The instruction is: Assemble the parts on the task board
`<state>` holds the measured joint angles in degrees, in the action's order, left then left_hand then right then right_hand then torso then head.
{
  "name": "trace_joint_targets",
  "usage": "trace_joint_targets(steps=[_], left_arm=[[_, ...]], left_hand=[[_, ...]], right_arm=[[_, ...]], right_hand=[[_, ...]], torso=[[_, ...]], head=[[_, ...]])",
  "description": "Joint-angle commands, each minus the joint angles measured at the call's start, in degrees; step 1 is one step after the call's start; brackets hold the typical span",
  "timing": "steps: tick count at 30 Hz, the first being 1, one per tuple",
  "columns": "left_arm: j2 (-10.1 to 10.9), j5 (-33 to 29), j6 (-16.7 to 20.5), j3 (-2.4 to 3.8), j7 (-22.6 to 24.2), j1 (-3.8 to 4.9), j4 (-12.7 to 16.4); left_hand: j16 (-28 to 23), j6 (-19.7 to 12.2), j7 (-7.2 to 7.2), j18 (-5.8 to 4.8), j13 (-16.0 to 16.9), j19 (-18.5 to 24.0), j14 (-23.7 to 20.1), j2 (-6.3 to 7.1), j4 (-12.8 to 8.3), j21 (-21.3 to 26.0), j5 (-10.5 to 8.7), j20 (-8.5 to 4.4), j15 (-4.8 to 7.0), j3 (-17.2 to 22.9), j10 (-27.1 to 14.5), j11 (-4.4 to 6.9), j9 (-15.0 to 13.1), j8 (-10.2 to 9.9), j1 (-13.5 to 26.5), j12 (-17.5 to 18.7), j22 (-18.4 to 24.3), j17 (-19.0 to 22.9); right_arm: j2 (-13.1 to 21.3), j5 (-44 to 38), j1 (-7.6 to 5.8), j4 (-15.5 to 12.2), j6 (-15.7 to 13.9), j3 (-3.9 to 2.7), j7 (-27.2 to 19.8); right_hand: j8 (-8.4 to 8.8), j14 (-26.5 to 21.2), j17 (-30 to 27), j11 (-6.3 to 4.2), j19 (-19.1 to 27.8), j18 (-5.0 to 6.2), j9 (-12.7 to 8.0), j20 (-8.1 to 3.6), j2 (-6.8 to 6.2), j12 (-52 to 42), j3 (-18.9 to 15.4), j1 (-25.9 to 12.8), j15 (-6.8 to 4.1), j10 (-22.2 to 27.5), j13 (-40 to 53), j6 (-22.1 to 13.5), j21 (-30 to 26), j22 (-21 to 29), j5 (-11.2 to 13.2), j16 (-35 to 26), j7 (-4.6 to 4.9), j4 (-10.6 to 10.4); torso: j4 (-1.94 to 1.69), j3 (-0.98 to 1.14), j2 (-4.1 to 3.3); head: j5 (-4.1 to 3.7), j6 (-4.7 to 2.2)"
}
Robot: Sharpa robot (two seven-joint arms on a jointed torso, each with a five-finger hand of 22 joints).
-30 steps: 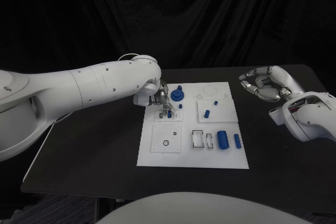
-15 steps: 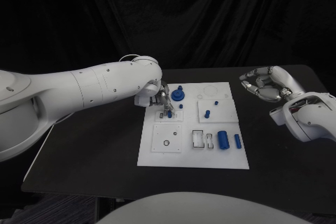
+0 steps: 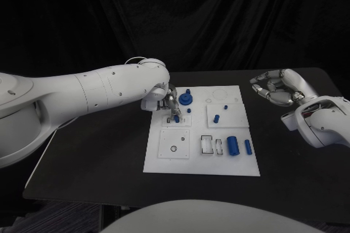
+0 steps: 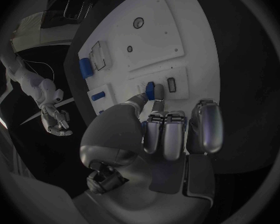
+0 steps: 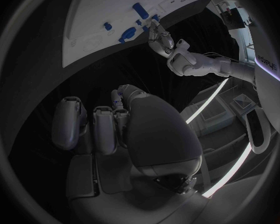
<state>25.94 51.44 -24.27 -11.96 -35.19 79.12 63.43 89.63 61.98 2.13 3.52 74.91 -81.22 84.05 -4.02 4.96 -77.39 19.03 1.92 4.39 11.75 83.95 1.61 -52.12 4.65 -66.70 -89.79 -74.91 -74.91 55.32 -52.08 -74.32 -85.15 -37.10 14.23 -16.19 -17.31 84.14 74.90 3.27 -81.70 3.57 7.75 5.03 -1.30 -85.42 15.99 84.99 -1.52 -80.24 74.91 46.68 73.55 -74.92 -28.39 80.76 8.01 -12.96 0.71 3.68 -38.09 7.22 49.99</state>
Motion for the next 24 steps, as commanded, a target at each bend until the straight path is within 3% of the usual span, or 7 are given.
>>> trace_joint_targets(steps=[1,10,13,24], left_arm=[[0.1,0.0,0.9,-0.11,0.2,-0.42,0.2],[1.0,0.0,3.9,-0.12,0.0,-0.79,1.4],[1.6,0.0,5.5,-0.12,0.0,-0.84,2.2],[5.9,-0.1,14.3,-0.12,0.3,-0.89,7.5]], left_hand=[[0.4,0.5,-0.05,0.08,15.1,-0.2,6.0,0.86,-0.7,-0.1,0.42,-0.26,0.46,1.4,6.0,0.39,-0.1,0.2,0.3,-0.2,-6.3,-15.1],[0.4,1.0,-0.21,0.03,15.1,-0.5,6.0,2.16,-3.2,-0.2,1.45,-0.53,0.67,7.0,6.0,0.61,-0.4,0.7,2.2,-0.2,-6.6,-15.1],[0.4,1.2,-0.26,0.02,15.1,-0.6,6.0,2.96,-4.6,-0.1,2.74,-0.6,0.83,10.0,6.0,0.68,-0.8,1.0,3.4,-0.2,-6.7,-15.1],[0.4,1.3,-0.31,0.22,15.1,-0.2,6.0,4.0,-6.5,0.9,3.29,-0.68,0.92,14.1,6.0,0.76,-1.7,1.6,5.8,-0.2,-6.3,-15.1]], right_arm=[[0.0,-0.5,0.11,0.0,-0.4,-0.04,1.3],[0.1,-0.7,0.11,0.1,-0.2,-0.04,1.8],[0.2,-0.7,0.11,0.1,-0.3,-0.04,2.0],[0.4,-0.7,0.11,0.2,-0.2,-0.03,2.4]], right_hand=[[0.34,3.1,7.3,-0.1,-0.1,0.89,-0.1,-0.09,-0.35,0.3,0.3,-0.1,0.4,0.2,4.3,0.2,-0.3,-4.7,-0.2,0.0,0.05,0.0],[0.36,3.1,7.2,-0.1,-0.1,0.91,-0.1,-0.09,-0.37,0.3,0.3,-0.1,0.4,0.2,4.2,0.1,-0.4,-4.7,-0.2,-0.1,0.06,0.0],[0.37,3.1,7.2,-0.09,0.0,0.95,-0.1,-0.09,-0.38,0.3,0.3,-0.1,0.4,0.3,4.2,0.1,-0.6,-4.6,-0.3,-0.1,0.07,0.0],[0.38,3.1,7.1,-0.09,0.0,0.97,-0.1,-0.09,-0.38,0.3,0.4,-0.1,0.41,0.3,4.1,0.1,-0.7,-4.5,-0.3,-0.2,0.08,0.1]], torso=[[-0.03,0.02,-0.05],[-0.02,0.02,0.01],[-0.03,0.01,0.0],[-0.06,0.06,0.02]], head=[[-0.02,0.01],[-0.07,0.01],[-0.17,0.01],[-0.34,0.01]])
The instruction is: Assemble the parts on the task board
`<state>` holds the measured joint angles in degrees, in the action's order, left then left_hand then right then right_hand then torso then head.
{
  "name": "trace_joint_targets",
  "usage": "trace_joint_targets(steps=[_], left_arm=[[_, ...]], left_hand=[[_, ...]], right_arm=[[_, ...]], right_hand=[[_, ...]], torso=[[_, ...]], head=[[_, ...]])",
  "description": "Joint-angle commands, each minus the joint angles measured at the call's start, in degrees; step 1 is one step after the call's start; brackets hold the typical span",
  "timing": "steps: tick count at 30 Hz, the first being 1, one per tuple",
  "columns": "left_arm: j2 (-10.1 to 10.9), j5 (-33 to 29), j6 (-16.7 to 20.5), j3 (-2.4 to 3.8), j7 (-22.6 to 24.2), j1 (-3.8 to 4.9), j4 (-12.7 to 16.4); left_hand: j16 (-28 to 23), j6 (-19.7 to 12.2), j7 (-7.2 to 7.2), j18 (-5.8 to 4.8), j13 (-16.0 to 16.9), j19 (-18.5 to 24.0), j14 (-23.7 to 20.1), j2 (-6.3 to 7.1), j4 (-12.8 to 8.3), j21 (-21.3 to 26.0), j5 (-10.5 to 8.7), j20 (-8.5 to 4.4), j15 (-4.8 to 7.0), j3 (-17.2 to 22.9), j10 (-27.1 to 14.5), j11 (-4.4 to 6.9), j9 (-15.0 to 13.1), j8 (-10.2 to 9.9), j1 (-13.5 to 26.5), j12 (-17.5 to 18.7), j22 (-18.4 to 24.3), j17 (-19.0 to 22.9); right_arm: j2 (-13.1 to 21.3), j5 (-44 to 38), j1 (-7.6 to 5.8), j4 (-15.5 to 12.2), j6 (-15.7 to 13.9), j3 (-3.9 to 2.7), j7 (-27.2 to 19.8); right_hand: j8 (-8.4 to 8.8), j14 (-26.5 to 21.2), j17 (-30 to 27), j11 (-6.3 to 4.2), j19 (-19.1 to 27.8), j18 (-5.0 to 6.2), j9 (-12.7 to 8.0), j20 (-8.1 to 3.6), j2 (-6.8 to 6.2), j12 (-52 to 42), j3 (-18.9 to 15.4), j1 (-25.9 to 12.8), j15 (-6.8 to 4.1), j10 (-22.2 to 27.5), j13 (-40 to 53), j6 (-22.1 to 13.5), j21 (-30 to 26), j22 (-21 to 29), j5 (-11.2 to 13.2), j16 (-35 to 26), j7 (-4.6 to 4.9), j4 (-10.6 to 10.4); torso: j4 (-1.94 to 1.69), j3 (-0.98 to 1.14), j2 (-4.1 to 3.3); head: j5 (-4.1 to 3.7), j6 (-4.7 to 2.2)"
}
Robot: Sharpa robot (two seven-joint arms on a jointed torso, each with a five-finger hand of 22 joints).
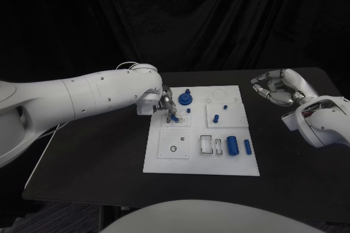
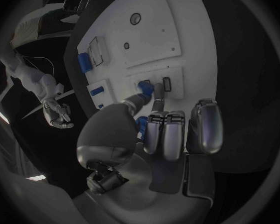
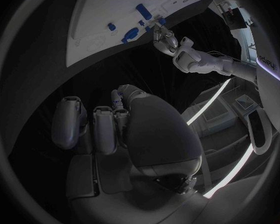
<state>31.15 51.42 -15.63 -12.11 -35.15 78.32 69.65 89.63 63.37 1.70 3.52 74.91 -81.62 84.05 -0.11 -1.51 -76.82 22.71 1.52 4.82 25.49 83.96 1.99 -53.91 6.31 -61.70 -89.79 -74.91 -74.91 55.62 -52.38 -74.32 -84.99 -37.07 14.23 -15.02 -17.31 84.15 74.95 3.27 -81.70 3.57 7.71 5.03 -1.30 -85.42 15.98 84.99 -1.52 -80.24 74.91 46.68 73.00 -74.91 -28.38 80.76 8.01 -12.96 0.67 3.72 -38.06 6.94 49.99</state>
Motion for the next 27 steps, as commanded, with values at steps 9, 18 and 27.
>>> trace_joint_targets(steps=[9,18,27], left_arm=[[4.7,-3.4,14.7,0.02,2.0,-0.11,7.1],[7.7,-3.9,21.1,0.01,5.1,-0.17,11.0],[10.4,-4.0,22.0,0.01,5.7,-0.25,13.4]], left_hand=[[0.4,0.0,0.05,0.47,15.1,0.8,5.9,0.32,-0.3,1.4,-0.62,-0.3,0.52,1.2,6.0,0.42,-0.2,0.2,1.5,-0.2,-5.7,-15.1],[0.4,-0.8,0.2,0.93,15.1,2.0,5.9,0.56,-0.1,3.5,-3.33,-0.19,0.4,2.2,6.0,0.25,-0.8,0.5,2.3,-0.2,-4.6,-15.1],[0.4,-1.4,0.77,0.89,15.1,1.8,5.9,0.97,7.1,3.8,-11.18,0.19,-0.04,-3.4,6.0,-0.24,-0.2,0.4,7.8,-0.2,-4.8,-15.1]], right_arm=[[0.2,-0.4,0.12,0.0,-0.4,-0.03,1.3],[0.3,-0.4,0.12,0.0,-0.5,-0.03,1.2],[0.5,-1.5,0.13,-0.4,-0.6,-0.02,1.1]], right_hand=[[0.39,3.1,7.0,-0.08,0.1,1.01,-0.1,-0.08,-0.42,0.3,0.4,-0.1,0.41,0.3,4.1,0.1,-0.2,-4.5,-0.3,-0.3,0.09,0.1],[0.39,3.1,7.0,-0.08,0.1,1.01,-0.1,-0.08,-0.42,0.3,0.4,-0.1,0.41,0.3,4.1,0.1,-0.2,-4.5,-0.3,-0.3,0.09,0.1],[0.45,3.0,7.0,-0.05,0.1,1.0,-0.2,-0.08,-0.71,0.3,0.5,-0.1,0.43,0.4,4.1,0.0,-0.3,-4.5,-0.4,-0.3,0.12,0.3]], torso=[[-0.07,0.01,-0.02],[-0.04,-0.04,-0.05],[-0.02,-0.05,-0.02]], head=[[-0.14,0.01],[-0.18,0.01],[-0.35,0.01]])
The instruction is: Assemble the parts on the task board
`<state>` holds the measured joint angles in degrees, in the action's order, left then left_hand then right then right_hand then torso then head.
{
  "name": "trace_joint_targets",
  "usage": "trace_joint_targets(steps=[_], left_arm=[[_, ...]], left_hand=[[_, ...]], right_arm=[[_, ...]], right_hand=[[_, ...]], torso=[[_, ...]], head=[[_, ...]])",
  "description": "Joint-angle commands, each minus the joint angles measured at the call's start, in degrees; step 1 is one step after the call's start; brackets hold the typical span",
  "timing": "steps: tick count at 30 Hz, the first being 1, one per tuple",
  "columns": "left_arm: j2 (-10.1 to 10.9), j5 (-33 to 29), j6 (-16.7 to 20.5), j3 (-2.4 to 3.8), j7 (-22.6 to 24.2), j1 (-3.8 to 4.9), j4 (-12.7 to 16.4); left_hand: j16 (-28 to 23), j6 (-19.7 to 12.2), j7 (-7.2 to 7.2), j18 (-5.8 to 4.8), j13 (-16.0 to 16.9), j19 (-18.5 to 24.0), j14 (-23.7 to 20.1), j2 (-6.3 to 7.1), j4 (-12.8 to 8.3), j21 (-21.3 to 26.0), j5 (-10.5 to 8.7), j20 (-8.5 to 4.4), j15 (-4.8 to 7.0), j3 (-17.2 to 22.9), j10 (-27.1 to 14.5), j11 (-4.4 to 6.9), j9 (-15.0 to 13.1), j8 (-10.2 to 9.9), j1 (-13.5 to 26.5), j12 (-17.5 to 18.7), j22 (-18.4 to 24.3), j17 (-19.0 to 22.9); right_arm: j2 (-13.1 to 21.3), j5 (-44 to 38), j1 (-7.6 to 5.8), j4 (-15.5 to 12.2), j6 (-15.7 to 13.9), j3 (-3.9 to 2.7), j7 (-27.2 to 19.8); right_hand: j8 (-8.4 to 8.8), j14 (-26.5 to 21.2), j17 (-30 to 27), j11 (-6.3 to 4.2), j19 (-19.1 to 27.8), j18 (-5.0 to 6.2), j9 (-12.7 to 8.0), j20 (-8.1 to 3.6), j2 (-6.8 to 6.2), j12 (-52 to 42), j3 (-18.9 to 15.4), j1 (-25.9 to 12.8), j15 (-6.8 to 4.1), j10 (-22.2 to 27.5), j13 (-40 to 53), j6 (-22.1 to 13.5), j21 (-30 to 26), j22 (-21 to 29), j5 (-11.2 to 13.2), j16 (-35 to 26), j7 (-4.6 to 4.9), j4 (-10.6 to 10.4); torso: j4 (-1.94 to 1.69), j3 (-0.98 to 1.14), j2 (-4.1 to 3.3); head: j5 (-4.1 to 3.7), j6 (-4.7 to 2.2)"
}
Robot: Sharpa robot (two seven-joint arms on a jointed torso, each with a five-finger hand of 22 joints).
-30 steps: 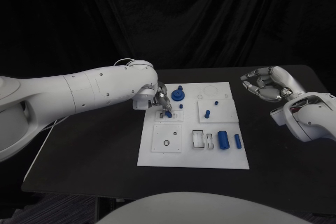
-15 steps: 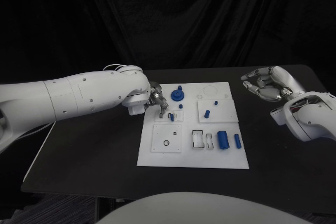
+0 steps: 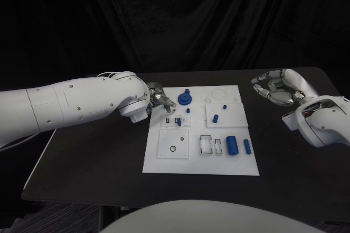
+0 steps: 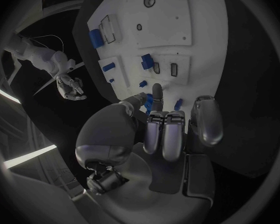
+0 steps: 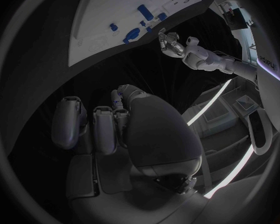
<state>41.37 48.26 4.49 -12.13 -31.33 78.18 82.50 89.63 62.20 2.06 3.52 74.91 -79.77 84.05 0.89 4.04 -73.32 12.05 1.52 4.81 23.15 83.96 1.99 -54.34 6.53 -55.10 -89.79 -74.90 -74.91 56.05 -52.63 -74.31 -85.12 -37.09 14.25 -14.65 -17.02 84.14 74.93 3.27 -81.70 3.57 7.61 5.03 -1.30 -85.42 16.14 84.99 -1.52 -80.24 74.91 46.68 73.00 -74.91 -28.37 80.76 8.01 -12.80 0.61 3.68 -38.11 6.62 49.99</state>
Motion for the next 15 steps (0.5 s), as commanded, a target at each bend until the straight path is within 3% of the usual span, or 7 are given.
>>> trace_joint_targets(steps=[1,5,7,8,12,15], left_arm=[[0.4,-0.9,1.4,0.04,2.0,-0.12,0.7],[1.9,0.7,2.2,0.03,4.8,-0.16,2.2],[3.2,2.4,4.0,0.03,7.3,-0.19,3.5],[4.0,3.2,5.2,0.03,8.7,-0.21,4.3],[6.3,4.4,8.8,0.03,12.7,-0.24,6.4],[8.5,5.1,11.5,0.03,15.6,-0.28,8.1]], left_hand=[[0.4,-0.4,0.44,0.9,15.1,0.0,5.9,0.08,2.3,0.4,-0.67,0.21,-0.08,-1.9,6.0,-0.3,0.3,0.1,1.4,-0.2,-4.8,-15.1],[0.4,-0.6,0.43,0.91,15.1,-0.1,5.9,0.1,3.3,0.4,-0.99,0.27,-0.15,-3.4,6.0,-0.36,0.3,0.3,0.9,-0.2,-4.9,-15.1],[0.4,-1.8,0.57,0.75,15.1,-0.4,5.9,-0.06,3.8,-0.1,-0.85,0.38,-0.1,-4.9,6.0,-0.49,-1.1,1.5,-0.4,-0.2,-5.3,-15.1],[0.4,-2.5,0.34,0.6,15.1,-0.9,5.9,-0.24,4.0,-0.8,-0.45,0.33,0.0,-5.8,6.0,-0.57,-2.6,2.9,-1.6,-0.2,-5.8,-15.1],[0.4,-4.4,0.16,0.24,15.1,-1.9,5.9,-0.68,4.1,-2.3,1.9,0.14,0.01,-7.0,6.0,-0.16,-5.5,5.7,-4.8,-0.2,-7.0,-15.1],[0.4,-5.7,0.19,0.16,15.1,-2.0,5.9,-0.93,3.8,-2.6,3.08,0.14,0.0,-6.9,6.0,-0.17,-6.0,6.1,-6.7,-0.2,-7.3,-15.1]], right_arm=[[0.2,-1.7,0.12,-0.6,-0.6,-0.04,0.8],[0.3,-5.4,0.15,-2.8,-1.3,-0.04,2.2],[0.2,-8.5,0.15,-4.4,-2.0,-0.05,4.2],[0.1,-10.5,0.15,-5.4,-2.2,-0.05,5.6],[-0.9,-16.1,0.16,-7.8,-1.4,-0.06,10.3],[-3.2,-20.1,0.18,-9.0,0.5,-0.06,14.4]], right_hand=[[0.16,3.0,7.0,-0.05,0.0,0.99,-0.1,-0.07,-0.81,0.3,0.3,-0.1,0.44,0.3,4.1,0.0,-0.2,-4.5,-0.4,-0.3,0.12,0.2],[0.02,3.3,7.6,-0.05,-0.5,0.76,-0.1,-0.06,-1.22,-0.1,0.2,-0.6,0.45,-0.5,4.9,0.3,0.6,-5.1,1.0,0.5,0.11,0.2],[-0.53,4.4,10.2,-0.24,-2.4,-0.13,0.0,-0.2,-1.67,-2.0,-0.3,-1.4,0.25,-4.1,8.6,1.2,4.3,-7.3,3.0,3.6,-0.18,0.3],[-1.35,5.0,11.8,-0.56,-3.6,-0.68,0.4,-0.37,-2.25,-3.2,-1.3,-2.4,0.07,-6.6,11.4,2.4,6.5,-8.7,5.7,5.5,-0.56,0.3],[-1.91,5.2,12.5,-0.79,-4.4,-1.05,0.8,-0.64,-2.84,-4.2,-3.1,-4.4,-0.18,-8.8,14.0,2.6,8.1,-9.7,10.2,6.4,-0.87,0.1],[-2.07,5.2,12.4,-0.84,-4.5,-1.08,1.1,-0.74,-3.05,-4.3,-4.4,-6.0,-0.25,-9.0,14.2,2.5,8.3,-9.9,12.4,6.3,-0.94,-0.2]], torso=[[0.03,-0.03,0.05],[-0.03,0.01,0.07],[0.13,-0.01,0.03],[0.13,-0.04,0.03],[-0.06,-0.12,0.08],[0.03,-0.2,0.15]], head=[[-0.02,0.01],[-0.07,0.01],[0.0,0.01],[-0.06,0.01],[-0.57,0.01],[-0.56,0.01]])
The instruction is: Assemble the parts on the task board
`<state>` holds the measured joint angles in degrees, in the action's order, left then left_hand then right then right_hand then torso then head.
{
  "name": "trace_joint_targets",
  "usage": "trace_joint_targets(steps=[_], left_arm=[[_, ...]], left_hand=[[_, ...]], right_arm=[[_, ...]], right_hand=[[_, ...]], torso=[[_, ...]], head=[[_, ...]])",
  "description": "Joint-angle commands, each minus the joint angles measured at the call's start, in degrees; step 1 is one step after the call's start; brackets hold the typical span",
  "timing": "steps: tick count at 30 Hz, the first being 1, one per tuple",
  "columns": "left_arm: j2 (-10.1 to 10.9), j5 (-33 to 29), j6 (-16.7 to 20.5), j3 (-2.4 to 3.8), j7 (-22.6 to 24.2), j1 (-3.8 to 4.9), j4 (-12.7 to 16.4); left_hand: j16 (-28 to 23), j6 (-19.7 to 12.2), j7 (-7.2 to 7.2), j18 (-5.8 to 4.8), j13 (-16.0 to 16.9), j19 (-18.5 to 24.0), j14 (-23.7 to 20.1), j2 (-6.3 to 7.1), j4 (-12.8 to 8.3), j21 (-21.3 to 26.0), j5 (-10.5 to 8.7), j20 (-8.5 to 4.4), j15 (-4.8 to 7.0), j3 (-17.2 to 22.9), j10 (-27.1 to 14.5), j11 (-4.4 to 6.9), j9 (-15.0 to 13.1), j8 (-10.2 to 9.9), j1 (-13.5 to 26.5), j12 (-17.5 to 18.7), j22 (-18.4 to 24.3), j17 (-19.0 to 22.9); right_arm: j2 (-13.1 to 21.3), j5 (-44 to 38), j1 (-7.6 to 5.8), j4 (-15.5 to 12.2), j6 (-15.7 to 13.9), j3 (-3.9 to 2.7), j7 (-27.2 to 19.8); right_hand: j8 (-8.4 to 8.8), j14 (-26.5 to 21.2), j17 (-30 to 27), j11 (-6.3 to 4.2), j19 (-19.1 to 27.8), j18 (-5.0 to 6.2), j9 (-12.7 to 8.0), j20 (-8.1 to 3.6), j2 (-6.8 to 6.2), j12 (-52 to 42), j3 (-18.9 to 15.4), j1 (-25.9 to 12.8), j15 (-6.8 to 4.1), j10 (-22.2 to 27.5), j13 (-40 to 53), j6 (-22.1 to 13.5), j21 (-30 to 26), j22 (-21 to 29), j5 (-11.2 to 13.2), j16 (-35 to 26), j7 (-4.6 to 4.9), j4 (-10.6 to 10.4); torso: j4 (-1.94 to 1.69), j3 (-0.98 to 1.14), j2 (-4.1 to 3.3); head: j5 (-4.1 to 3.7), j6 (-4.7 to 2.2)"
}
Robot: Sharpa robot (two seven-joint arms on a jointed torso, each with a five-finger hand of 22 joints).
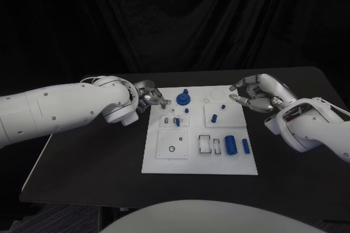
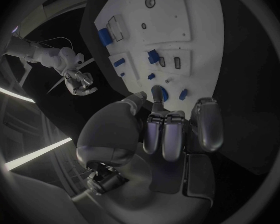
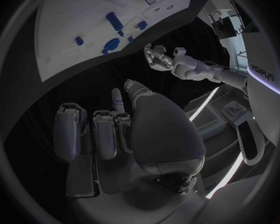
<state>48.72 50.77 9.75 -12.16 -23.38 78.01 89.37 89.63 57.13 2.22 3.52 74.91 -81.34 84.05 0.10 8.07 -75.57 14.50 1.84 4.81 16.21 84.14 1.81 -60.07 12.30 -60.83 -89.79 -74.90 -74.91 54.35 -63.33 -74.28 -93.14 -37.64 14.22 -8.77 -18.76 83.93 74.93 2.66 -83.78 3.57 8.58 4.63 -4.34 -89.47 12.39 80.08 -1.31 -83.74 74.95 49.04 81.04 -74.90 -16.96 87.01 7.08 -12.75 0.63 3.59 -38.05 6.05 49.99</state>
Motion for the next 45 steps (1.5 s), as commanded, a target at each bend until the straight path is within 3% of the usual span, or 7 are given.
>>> trace_joint_targets(steps=[1,8,15,20,27,39,45], left_arm=[[1.7,2.6,6.8,0.06,8.4,-0.15,1.6],[3.8,1.0,8.2,0.06,10.3,-0.84,3.0],[1.8,0.0,0.4,0.08,4.3,-1.15,1.9],[0.2,-0.2,-4.4,0.09,1.6,-1.17,0.5],[-3.7,-0.2,-12.9,0.1,-2.4,-1.18,-3.1],[-9.2,-0.2,-20.9,0.1,-7.9,-1.19,-8.4],[-10.3,-0.2,-19.9,0.1,-7.0,-1.19,-9.5]], left_hand=[[0.4,-0.7,0.03,0.19,15.1,-0.4,5.9,-0.25,-0.2,-0.3,0.82,-0.17,-0.01,0.1,5.9,0.0,-0.4,0.5,-1.6,-0.2,-7.3,-15.1],[0.4,-0.9,0.07,0.23,15.1,-0.2,5.9,-0.53,0.3,-0.1,1.18,-0.12,-0.04,0.1,5.9,-0.02,-0.4,0.9,-2.6,-0.2,-7.3,-15.1],[0.4,0.2,0.5,0.31,15.1,0.0,5.9,-0.29,5.2,0.4,-2.46,0.17,-0.33,-2.8,5.9,-0.38,3.4,-0.9,-1.0,-0.2,-7.4,-15.1],[0.4,1.5,0.52,0.37,15.1,0.0,5.9,-0.34,6.8,0.6,-3.63,0.2,-0.36,-4.4,5.9,-0.41,5.7,-2.0,-1.1,-0.2,-7.4,-15.1],[0.4,2.2,0.47,0.43,15.1,0.2,5.9,-0.64,7.2,0.9,-3.88,0.19,-0.35,-5.0,5.9,-0.38,6.5,-2.2,-1.2,-0.2,-7.3,-15.1],[0.4,2.9,0.49,0.54,15.1,0.2,5.9,-0.76,8.0,1.4,-5.47,0.14,-0.3,-7.2,5.9,-0.37,8.2,-2.9,0.1,-0.2,-7.2,-15.1],[0.4,2.9,0.53,0.56,15.1,0.2,5.9,-0.83,8.1,1.6,-5.61,0.14,-0.3,-7.6,5.9,-0.39,8.5,-3.1,0.4,-0.2,-7.1,-15.1]], right_arm=[[-2.2,-10.4,0.16,-1.1,1.7,-0.04,9.6],[-7.8,-14.4,0.69,-0.2,5.3,-0.05,13.4],[-10.2,-15.9,1.27,0.9,7.2,-0.06,13.6],[-9.6,-16.1,1.35,0.5,6.9,-0.06,13.4],[-8.6,-16.2,1.38,-0.4,6.8,-0.06,13.5],[-5.7,-16.0,1.36,-2.1,6.7,-0.06,13.4],[-4.5,-15.9,1.36,-2.4,6.9,-0.06,13.6]], right_hand=[[-0.37,5.4,12.2,-0.24,-2.5,-1.09,0.2,-0.34,0.0,-0.3,-1.0,-1.7,-0.46,-5.7,14.3,0.2,0.3,-9.9,1.7,-0.1,-0.02,-0.4],[-0.59,5.2,11.4,-0.4,-2.4,-1.0,0.4,-0.43,0.52,-0.3,-2.3,-3.7,-0.59,-5.7,14.4,0.3,0.0,-9.9,2.9,-0.9,-0.22,-1.0],[-0.7,5.2,11.3,-0.58,-2.2,-0.88,0.6,-0.55,1.06,-0.2,-2.3,-3.4,-0.75,-5.4,14.0,0.4,-0.4,-9.7,1.8,-1.1,-0.4,-0.4],[-0.71,5.1,11.2,-0.61,-2.1,-0.87,0.7,-0.6,1.23,-0.1,-2.3,-3.2,-0.78,-5.2,13.8,0.4,-0.4,-9.7,1.3,-1.2,-0.41,0.0],[-0.73,5.1,11.2,-0.6,-2.1,-0.88,0.7,-0.61,1.25,-0.2,-2.3,-3.2,-0.78,-5.3,13.9,0.4,-0.4,-9.7,1.1,-1.2,-0.41,0.0],[-0.79,5.1,11.1,-0.63,-2.0,-0.84,0.8,-0.65,1.58,-0.1,-2.3,-3.0,-0.81,-5.1,13.7,0.5,-0.6,-9.6,0.0,-1.3,-0.43,0.5],[-0.79,5.1,11.0,-0.62,-2.0,-0.83,0.8,-0.65,1.68,-0.1,-2.3,-3.0,-0.81,-5.1,13.6,0.5,-0.6,-9.6,-0.2,-1.3,-0.43,0.5]], torso=[[0.04,-0.15,0.07],[0.32,-0.24,-0.03],[-0.19,-1.03,0.31],[-1.42,-1.88,0.35],[-2.13,-2.41,0.1],[-0.8,-2.56,-0.14],[-0.84,-2.44,-0.29]], head=[[0.07,0.01],[1.21,0.01],[1.13,0.01],[-0.46,0.01],[-1.97,0.01],[-0.7,0.01],[-0.87,0.01]])
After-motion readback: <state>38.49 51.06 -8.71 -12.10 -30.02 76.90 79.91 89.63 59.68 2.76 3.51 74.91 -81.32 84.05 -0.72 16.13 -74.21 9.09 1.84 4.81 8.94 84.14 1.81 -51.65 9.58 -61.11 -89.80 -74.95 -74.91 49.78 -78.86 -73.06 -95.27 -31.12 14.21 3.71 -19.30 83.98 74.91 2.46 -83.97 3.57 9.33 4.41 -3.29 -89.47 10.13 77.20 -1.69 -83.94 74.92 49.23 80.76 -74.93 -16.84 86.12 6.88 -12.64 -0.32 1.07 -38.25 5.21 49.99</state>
